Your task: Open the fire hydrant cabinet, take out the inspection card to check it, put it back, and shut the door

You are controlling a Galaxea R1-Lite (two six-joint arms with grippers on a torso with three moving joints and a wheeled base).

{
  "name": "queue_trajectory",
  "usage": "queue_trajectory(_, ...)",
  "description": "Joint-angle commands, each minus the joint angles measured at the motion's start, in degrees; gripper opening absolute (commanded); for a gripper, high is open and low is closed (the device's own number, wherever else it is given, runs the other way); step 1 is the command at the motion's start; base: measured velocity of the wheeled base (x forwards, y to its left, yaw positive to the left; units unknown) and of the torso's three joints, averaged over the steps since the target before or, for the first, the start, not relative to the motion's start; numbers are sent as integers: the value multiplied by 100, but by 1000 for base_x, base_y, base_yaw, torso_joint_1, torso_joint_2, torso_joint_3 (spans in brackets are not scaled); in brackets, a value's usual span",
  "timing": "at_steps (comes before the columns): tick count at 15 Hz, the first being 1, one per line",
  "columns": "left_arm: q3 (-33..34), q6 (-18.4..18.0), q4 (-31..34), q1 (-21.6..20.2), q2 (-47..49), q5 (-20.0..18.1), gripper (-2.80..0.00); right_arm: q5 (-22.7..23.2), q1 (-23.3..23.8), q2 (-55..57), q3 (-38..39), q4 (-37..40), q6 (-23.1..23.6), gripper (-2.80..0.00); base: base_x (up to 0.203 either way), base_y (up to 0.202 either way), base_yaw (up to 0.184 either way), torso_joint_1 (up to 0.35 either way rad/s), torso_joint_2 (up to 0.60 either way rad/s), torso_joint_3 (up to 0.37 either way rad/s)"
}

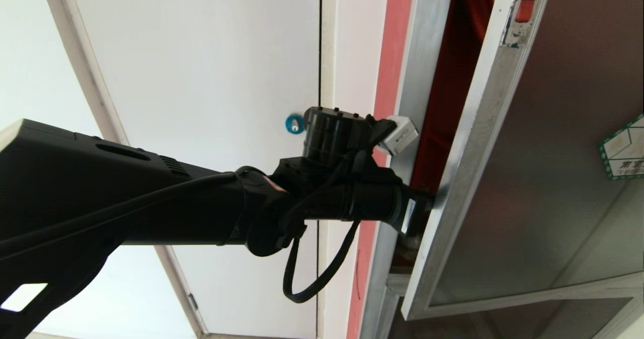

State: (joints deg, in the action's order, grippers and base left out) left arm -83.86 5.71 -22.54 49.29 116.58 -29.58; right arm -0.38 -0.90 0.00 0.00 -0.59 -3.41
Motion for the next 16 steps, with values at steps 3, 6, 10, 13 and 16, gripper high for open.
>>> queue_trajectory(3,338,1,-17,281,-422,-39,-280,3,-6,9,18,-4,-1,-280,0,0,0,0,0,0)
queue_trajectory(6,352,1,-14,568,-511,-39,-280,-4,-1,9,18,-2,-1,-280,0,0,0,0,0,0)
queue_trajectory(10,467,-18,-14,953,-530,-21,-280,2,-6,9,18,-2,-1,-280,0,0,0,0,0,0)
queue_trajectory(13,659,-26,-16,1198,-663,-21,-280,-3,-6,9,18,-2,-1,-280,0,0,0,0,0,0)
queue_trajectory(16,730,-174,-14,1425,-742,-13,-280,-6,-6,9,18,-2,-1,-280,0,0,0,0,0,0)
